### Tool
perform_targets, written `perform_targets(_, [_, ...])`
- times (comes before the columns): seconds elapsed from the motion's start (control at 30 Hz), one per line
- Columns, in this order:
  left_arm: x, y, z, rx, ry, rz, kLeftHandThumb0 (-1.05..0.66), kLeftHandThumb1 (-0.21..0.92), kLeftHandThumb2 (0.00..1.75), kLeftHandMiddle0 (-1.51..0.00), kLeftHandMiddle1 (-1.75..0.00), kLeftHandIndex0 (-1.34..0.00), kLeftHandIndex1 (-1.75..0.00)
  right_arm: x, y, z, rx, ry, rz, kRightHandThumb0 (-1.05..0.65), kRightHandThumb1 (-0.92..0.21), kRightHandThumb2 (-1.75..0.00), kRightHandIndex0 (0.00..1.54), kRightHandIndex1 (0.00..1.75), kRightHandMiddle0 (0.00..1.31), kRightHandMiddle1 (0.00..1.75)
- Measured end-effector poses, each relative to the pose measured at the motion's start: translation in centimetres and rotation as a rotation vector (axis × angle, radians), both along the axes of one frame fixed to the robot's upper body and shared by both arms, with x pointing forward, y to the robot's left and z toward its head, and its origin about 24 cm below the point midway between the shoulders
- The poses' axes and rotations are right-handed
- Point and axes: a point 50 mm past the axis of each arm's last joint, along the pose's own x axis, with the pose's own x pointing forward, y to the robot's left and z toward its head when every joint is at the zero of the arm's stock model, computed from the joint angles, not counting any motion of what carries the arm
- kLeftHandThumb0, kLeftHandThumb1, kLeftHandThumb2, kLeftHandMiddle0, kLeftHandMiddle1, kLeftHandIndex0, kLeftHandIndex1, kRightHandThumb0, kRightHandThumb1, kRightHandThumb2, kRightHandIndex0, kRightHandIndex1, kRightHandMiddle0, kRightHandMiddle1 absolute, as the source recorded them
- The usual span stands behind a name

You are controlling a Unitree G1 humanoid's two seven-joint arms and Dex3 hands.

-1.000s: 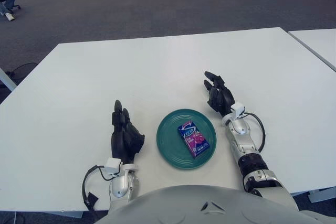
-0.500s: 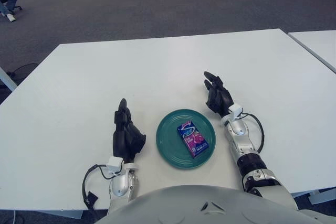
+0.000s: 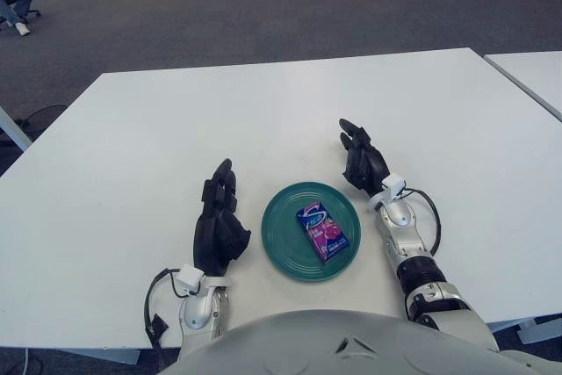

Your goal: Put the gum into the plate.

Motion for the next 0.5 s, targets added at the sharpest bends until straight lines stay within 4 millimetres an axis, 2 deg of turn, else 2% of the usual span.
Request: perform_targets(0.5, [0.1, 0.4, 0.1, -0.049, -0.018, -0.013, -1.05, 0.92, 0.98, -0.17, -0.01, 0.0, -0.61, -0.3, -2.7, 0.3, 0.033, -0.019, -0.078, -0.69, -0.92, -0.98, 0.04, 0.0, 0.0, 0.17])
